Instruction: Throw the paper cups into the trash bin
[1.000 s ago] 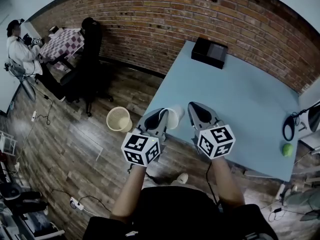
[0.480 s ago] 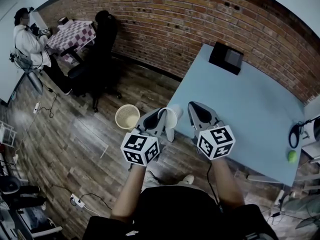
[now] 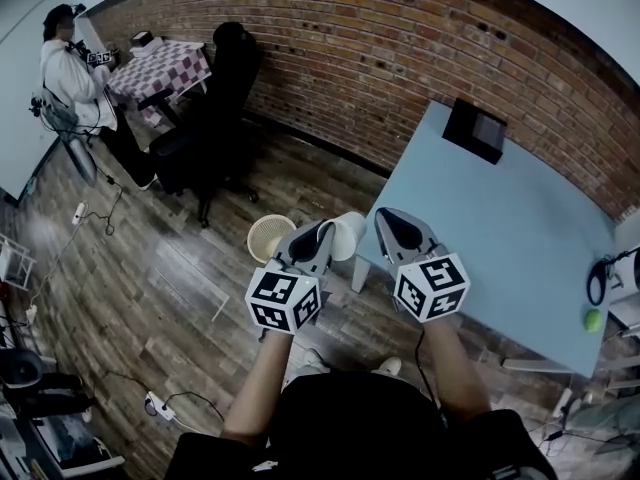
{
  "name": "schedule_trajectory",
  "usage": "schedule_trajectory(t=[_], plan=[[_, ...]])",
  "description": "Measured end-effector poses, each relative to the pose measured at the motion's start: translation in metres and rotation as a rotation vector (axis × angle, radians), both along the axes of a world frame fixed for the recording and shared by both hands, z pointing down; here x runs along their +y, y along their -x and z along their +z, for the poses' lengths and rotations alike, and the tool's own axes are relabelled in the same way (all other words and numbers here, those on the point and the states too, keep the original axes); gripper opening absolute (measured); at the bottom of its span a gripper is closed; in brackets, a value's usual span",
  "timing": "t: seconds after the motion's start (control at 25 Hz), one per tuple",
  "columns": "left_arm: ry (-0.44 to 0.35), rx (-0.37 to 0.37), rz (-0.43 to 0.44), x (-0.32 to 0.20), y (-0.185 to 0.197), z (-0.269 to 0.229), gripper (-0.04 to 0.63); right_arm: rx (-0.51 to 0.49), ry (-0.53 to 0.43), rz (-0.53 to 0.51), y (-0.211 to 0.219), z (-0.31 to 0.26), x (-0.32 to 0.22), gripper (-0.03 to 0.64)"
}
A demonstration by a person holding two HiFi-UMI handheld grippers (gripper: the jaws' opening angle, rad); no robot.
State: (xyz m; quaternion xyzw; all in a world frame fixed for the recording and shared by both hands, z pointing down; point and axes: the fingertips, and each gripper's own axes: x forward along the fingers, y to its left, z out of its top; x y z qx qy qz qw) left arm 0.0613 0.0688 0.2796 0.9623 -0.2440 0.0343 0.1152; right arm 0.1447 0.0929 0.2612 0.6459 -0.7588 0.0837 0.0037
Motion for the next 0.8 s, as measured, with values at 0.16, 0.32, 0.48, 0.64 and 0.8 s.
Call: schedule_trajectory(t=[0.16, 0.32, 0.48, 0.64, 0.8], plan=[[0.009, 0.003, -0.012, -0.015, 0.028, 0.004, 0.034, 0.006, 0.002, -0.012, 0.024, -0.001, -0.018, 0.003], [0.006, 0.017, -0.032, -0.032, 0.059, 0.003, 0.035, 0.009, 0.006, -0.029, 0.053, 0.001, -0.035, 0.003], [0.001, 0.021, -0.051, -0.049, 0.085, 0.002, 0.034, 0.008, 0.007, -0.044, 0.08, 0.003, -0.052, 0.003], [-0.009, 0.021, -0.062, -0.063, 0.111, 0.003, 0.034, 0.006, 0.007, -0.048, 0.102, 0.004, -0.067, 0.003], [-0.003, 0.031, -0.079, -0.077, 0.139, 0.004, 0.034, 0.009, 0.004, -0.048, 0.123, 0.004, -0.077, 0.003]])
